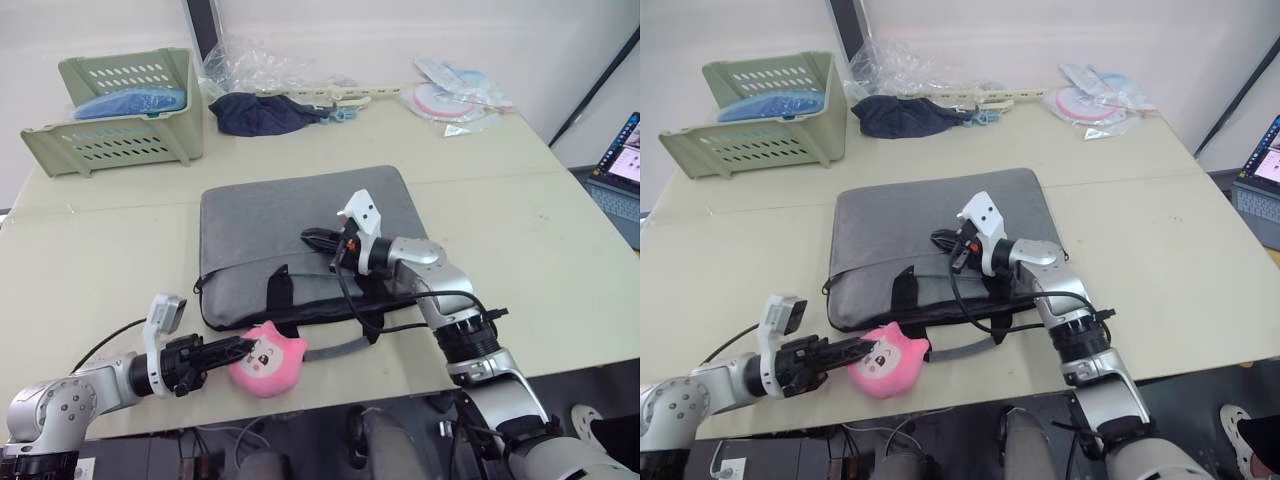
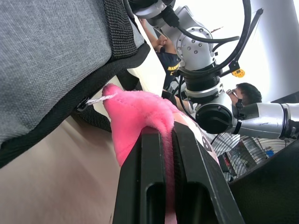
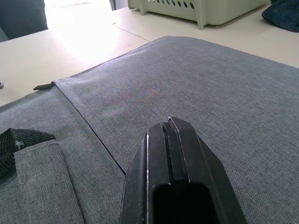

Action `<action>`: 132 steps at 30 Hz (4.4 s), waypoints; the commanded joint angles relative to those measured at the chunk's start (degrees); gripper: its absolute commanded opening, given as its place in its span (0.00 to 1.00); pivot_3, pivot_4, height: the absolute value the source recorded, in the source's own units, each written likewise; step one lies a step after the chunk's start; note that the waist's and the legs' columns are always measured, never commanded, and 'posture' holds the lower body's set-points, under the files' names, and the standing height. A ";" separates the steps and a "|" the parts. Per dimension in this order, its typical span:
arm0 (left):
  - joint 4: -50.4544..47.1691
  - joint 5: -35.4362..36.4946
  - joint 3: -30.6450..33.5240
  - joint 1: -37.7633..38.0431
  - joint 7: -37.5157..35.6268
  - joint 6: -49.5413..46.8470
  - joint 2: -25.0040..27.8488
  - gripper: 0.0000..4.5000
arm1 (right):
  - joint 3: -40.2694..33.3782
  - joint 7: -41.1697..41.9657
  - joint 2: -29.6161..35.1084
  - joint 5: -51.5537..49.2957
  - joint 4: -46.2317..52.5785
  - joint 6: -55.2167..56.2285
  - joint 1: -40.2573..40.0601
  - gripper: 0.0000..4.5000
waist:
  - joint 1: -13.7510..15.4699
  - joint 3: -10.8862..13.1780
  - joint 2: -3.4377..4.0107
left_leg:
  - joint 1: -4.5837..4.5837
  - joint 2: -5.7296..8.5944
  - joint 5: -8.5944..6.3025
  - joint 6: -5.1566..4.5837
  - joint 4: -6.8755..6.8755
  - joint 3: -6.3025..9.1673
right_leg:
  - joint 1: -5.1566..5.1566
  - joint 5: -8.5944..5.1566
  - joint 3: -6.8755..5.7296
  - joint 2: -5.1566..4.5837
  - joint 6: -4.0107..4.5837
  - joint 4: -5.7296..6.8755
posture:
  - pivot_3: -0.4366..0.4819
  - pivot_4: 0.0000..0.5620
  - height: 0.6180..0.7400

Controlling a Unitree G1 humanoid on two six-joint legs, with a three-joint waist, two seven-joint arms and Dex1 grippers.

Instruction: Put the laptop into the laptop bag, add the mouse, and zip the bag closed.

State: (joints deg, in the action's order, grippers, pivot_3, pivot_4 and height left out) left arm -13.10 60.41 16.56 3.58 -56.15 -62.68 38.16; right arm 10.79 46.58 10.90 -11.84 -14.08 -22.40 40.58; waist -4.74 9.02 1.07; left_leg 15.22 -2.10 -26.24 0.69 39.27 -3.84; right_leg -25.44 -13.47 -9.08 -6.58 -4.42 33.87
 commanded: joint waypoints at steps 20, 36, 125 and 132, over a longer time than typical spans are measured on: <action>-2.82 -0.84 -10.74 -3.97 1.34 1.67 -3.77 0.01 | 2.21 -0.71 -0.32 2.29 -3.50 -1.58 -2.15 0.00 | 0.05 0.00 -0.01 | 0.00 0.00 0.00 0.00 0.06 0.00 | 0.03 0.00 0.01 0.00 0.00 0.02 | 0.48 0.27 1.00; -2.52 -2.73 -16.41 -8.93 2.66 2.14 -7.25 0.01 | 2.30 -0.55 -0.60 2.52 -3.51 -1.49 -2.27 0.00 | 0.15 -0.02 0.00 | 0.01 0.00 0.00 0.00 0.16 0.02 | 0.06 0.01 0.01 -0.01 -0.02 0.03 | 0.48 0.27 1.00; 28.01 -23.84 -10.21 -45.17 -5.73 32.13 3.59 0.81 | -18.13 -4.89 29.07 -18.30 47.07 -43.44 5.10 0.00 | 2.02 1.36 0.07 | 0.41 0.08 0.03 -0.05 0.32 -0.01 | -0.16 0.13 -0.13 0.03 -0.22 -0.08 | 0.48 0.27 1.00; 34.94 -30.94 -15.70 -50.03 -9.36 40.95 -4.42 0.92 | -20.86 -8.33 30.24 -21.46 50.68 -48.25 4.98 0.00 | 2.28 1.38 0.03 | 0.45 0.09 0.05 -0.08 0.55 0.00 | -0.15 0.20 -0.11 0.01 -0.34 -0.02 | 0.48 0.27 1.00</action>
State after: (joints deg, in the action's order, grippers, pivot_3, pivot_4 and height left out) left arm 21.56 30.50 1.13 -45.37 -64.32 -23.64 34.05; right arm -7.81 39.44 40.15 -32.05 34.19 -70.19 45.06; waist -2.45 10.40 1.10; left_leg 15.67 -2.00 -26.19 0.61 39.86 -3.84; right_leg -25.58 -13.26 -9.17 -6.58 -4.78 33.85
